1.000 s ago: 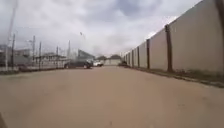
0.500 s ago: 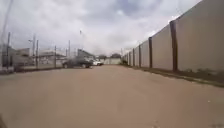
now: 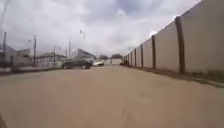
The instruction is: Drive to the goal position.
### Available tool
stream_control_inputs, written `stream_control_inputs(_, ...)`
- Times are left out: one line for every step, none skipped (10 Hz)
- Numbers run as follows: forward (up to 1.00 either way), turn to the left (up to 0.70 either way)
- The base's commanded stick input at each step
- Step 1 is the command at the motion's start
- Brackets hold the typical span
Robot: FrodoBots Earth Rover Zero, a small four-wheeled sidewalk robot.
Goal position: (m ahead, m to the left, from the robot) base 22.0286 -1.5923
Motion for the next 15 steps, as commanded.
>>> stream_control_inputs(1.00, 0.00)
stream_control_inputs(1.00, 0.00)
stream_control_inputs(1.00, 0.00)
stream_control_inputs(1.00, 0.00)
stream_control_inputs(1.00, 0.00)
stream_control_inputs(1.00, 0.00)
stream_control_inputs(1.00, 0.00)
stream_control_inputs(1.00, 0.00)
stream_control_inputs(1.00, 0.00)
stream_control_inputs(1.00, 0.00)
stream_control_inputs(1.00, 0.00)
stream_control_inputs(1.00, 0.00)
stream_control_inputs(1.00, 0.00)
stream_control_inputs(1.00, 0.00)
stream_control_inputs(1.00, 0.00)
